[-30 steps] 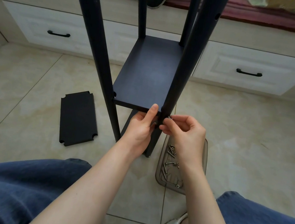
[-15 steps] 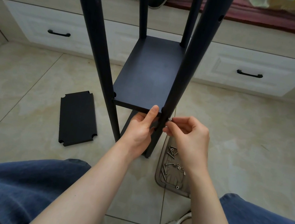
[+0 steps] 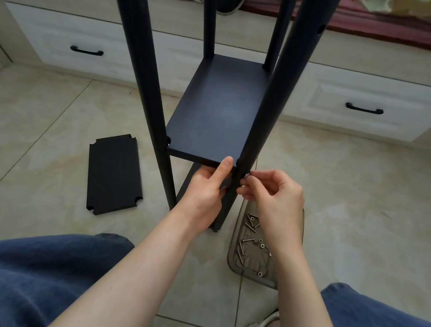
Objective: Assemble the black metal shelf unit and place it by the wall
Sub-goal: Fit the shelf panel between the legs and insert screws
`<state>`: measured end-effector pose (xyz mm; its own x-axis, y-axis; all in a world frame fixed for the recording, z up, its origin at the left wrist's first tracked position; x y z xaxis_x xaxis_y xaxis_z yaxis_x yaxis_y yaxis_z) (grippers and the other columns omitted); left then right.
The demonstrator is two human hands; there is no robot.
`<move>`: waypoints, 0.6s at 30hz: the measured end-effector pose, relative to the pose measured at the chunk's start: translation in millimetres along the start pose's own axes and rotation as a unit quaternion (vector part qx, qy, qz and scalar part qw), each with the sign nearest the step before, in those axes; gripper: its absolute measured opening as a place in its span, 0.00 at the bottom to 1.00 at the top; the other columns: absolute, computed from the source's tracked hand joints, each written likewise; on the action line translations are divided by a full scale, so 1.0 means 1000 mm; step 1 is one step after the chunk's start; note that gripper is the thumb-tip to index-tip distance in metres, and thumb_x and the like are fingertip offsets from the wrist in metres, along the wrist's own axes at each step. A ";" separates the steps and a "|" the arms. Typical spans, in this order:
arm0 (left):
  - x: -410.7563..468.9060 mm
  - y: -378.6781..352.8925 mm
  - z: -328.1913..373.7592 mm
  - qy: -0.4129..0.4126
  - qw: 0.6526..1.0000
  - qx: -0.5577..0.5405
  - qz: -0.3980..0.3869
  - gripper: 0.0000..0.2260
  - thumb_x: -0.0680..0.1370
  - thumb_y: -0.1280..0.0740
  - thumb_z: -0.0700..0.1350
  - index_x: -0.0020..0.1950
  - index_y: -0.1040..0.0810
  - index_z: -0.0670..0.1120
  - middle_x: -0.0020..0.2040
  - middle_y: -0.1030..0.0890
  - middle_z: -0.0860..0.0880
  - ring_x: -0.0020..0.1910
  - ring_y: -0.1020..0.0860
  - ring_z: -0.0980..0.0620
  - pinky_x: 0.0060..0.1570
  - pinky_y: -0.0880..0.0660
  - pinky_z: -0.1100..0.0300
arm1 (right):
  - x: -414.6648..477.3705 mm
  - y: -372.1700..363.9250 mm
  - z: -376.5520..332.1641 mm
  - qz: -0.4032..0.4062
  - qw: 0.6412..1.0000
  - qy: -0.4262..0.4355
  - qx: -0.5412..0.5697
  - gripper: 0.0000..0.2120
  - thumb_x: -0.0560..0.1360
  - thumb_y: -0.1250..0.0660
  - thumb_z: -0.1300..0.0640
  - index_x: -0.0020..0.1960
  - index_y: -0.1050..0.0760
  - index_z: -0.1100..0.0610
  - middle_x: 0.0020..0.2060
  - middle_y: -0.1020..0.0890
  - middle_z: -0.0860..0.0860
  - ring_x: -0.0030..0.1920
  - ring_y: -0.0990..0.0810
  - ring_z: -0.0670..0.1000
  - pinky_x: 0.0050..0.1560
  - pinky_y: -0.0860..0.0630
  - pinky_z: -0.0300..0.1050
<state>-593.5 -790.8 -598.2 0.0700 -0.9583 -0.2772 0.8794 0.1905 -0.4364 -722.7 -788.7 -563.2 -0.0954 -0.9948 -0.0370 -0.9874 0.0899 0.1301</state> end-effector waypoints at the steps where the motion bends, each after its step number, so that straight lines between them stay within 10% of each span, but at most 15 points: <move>1: 0.000 0.000 0.000 0.002 1.000 -0.002 0.001 0.08 0.83 0.38 0.47 0.54 0.20 0.46 0.49 0.14 0.49 0.52 0.16 0.52 0.63 0.26 0.54 | 0.001 -0.001 0.001 -0.003 1.000 -0.003 0.006 0.03 0.76 0.31 0.65 0.45 0.20 0.59 0.36 0.15 0.54 0.37 0.14 0.50 0.41 0.18 0.42; 6: 0.000 0.003 0.000 0.013 1.000 -0.002 0.020 0.07 0.82 0.35 0.48 0.57 0.21 0.48 0.56 0.15 0.47 0.57 0.17 0.50 0.59 0.26 0.57 | 0.012 0.005 0.000 -0.011 0.998 0.022 -0.062 0.11 0.73 0.25 0.62 0.51 0.21 0.50 0.45 0.15 0.48 0.45 0.15 0.47 0.50 0.18 0.48; 10: -0.004 0.006 0.002 0.019 0.998 -0.009 0.057 0.11 0.81 0.33 0.48 0.62 0.22 0.48 0.59 0.16 0.47 0.57 0.17 0.52 0.53 0.24 0.60 | 0.032 -0.003 -0.010 -0.210 0.977 0.012 -0.040 0.31 0.75 0.30 0.69 0.66 0.30 0.38 0.60 0.20 0.47 0.59 0.19 0.47 0.59 0.21 0.43; 15: -0.013 0.013 0.010 0.042 0.983 0.112 0.141 0.16 0.79 0.30 0.53 0.63 0.20 0.47 0.56 0.15 0.50 0.58 0.18 0.53 0.62 0.24 0.56 | 0.047 0.000 -0.012 -0.278 0.957 -0.006 -0.082 0.22 0.74 0.29 0.67 0.65 0.22 0.50 0.53 0.14 0.48 0.56 0.17 0.45 0.57 0.22 0.43; 18: -0.026 0.015 0.027 -0.043 0.933 0.291 0.208 0.11 0.77 0.28 0.54 0.48 0.17 0.48 0.43 0.14 0.51 0.45 0.17 0.55 0.51 0.24 0.62 | 0.047 -0.001 -0.008 -0.272 0.960 -0.020 -0.057 0.21 0.74 0.28 0.67 0.62 0.21 0.47 0.51 0.14 0.48 0.53 0.16 0.45 0.53 0.23 0.41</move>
<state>-569.0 -768.8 -574.7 0.4772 -0.8457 -0.2387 0.8730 0.4250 0.2393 -725.6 -835.7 -556.9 0.4236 -0.8903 -0.1672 -0.8726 -0.4506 0.1887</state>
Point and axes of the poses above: each hand's wrist, its own x-axis towards the middle knuckle, its own y-axis out of the back of the hand, z = x × y, the point moved 5 cm from there along x, towards the middle knuckle
